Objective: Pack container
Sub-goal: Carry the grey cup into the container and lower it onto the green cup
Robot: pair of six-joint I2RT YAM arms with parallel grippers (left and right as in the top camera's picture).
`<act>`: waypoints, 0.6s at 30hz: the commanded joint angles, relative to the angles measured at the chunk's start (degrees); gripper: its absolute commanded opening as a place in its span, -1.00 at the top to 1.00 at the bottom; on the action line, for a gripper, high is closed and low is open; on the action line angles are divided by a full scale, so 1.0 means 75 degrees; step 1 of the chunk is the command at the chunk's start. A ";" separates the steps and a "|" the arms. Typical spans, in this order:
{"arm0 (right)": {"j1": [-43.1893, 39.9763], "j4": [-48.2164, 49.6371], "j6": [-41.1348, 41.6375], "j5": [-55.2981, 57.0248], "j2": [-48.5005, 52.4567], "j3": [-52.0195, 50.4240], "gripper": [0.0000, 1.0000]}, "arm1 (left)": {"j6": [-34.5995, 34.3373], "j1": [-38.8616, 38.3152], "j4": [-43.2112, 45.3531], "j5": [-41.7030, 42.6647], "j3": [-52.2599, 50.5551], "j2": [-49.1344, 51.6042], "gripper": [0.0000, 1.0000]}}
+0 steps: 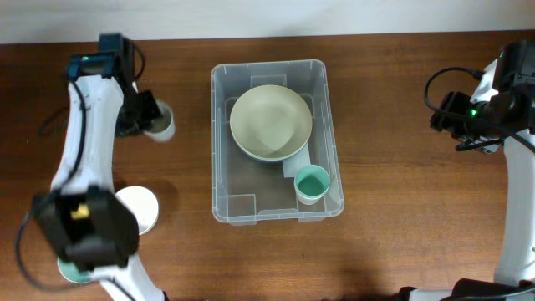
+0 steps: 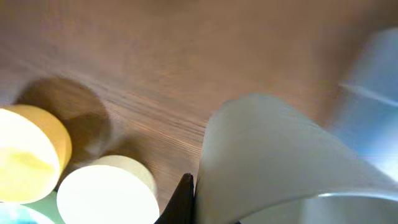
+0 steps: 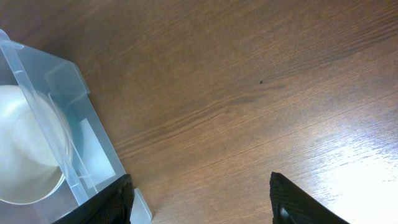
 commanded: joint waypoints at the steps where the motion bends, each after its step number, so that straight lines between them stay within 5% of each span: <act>1: 0.0035 -0.0003 -0.0073 -0.0015 0.0015 -0.0032 -0.31 | 0.0093 -0.1020 -0.0041 0.0431 0.0251 -0.1419 0.99; 10: 0.0035 -0.0006 -0.0073 -0.0017 0.0015 -0.0032 -0.32 | -0.0297 -0.5007 0.0341 0.0487 0.0219 -0.1731 0.99; 18: 0.0035 -0.0026 -0.0073 -0.0017 0.0015 -0.0032 -0.31 | -0.0373 -0.6688 0.0612 0.0484 0.0219 -0.0688 0.99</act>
